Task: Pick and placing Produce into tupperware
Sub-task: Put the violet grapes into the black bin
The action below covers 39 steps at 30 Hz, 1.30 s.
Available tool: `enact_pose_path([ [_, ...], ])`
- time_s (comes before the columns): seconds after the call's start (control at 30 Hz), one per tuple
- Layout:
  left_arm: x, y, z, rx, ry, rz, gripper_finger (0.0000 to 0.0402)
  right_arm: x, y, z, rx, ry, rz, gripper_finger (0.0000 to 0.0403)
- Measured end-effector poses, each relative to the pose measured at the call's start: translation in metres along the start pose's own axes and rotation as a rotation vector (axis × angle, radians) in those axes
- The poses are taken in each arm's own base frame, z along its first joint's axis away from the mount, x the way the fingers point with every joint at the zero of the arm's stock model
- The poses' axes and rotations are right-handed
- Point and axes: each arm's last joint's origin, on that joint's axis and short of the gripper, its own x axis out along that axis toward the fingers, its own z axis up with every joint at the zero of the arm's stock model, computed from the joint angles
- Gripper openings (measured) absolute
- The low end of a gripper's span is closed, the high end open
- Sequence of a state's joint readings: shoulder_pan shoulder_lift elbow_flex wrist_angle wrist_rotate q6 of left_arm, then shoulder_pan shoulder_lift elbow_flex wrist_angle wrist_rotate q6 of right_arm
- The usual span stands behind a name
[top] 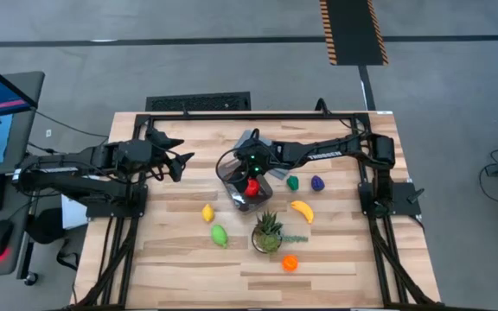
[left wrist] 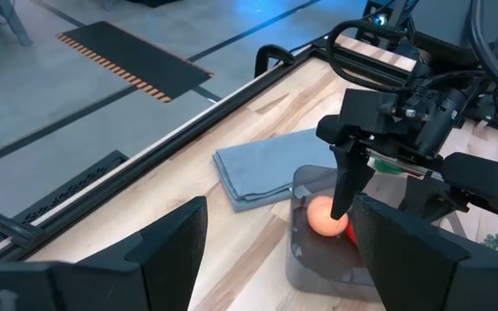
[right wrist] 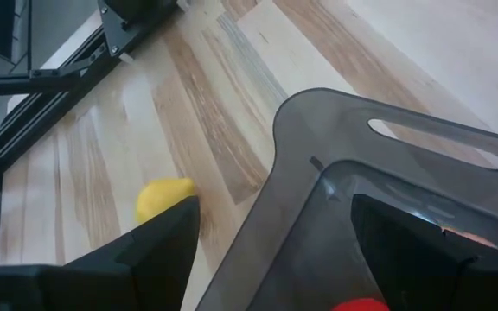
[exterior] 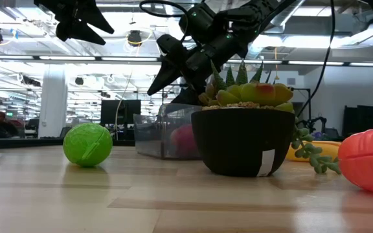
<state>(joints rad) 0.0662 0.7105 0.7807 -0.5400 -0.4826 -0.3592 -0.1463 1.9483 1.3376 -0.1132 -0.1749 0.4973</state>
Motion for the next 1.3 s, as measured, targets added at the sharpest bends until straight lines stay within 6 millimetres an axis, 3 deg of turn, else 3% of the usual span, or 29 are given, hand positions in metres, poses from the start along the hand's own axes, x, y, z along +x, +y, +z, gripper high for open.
enact_pose_path([
  [0.3, 0.000, 0.000, 0.000, 0.006, 0.000, 0.001, 0.0273, -0.011, 0.009, 0.010, -0.057, 0.067, -0.033, 0.0321],
  [0.67, 0.000, 0.000, -0.001, 0.014, 0.008, 0.006, 0.0273, -0.017, 0.010, -0.006, -0.086, 0.214, -0.112, 0.0321],
  [0.83, 0.000, 0.001, -0.001, 0.022, -0.001, 0.028, 0.0273, -0.042, 0.026, 0.005, -0.155, 0.104, -0.163, 0.0315],
  [1.0, 0.000, 0.001, -0.001, 0.022, -0.002, 0.028, 0.0273, -0.067, 0.026, 0.008, -0.202, 0.103, -0.269, 0.0298],
  [1.13, 0.000, 0.001, -0.001, 0.022, -0.001, 0.028, 0.0273, -0.081, 0.021, 0.001, -0.209, 0.188, -0.333, 0.0291],
  [1.3, 0.000, 0.001, -0.001, 0.023, 0.002, 0.025, 0.0273, -0.095, 0.014, -0.021, -0.166, 0.228, -0.357, 0.0291],
])
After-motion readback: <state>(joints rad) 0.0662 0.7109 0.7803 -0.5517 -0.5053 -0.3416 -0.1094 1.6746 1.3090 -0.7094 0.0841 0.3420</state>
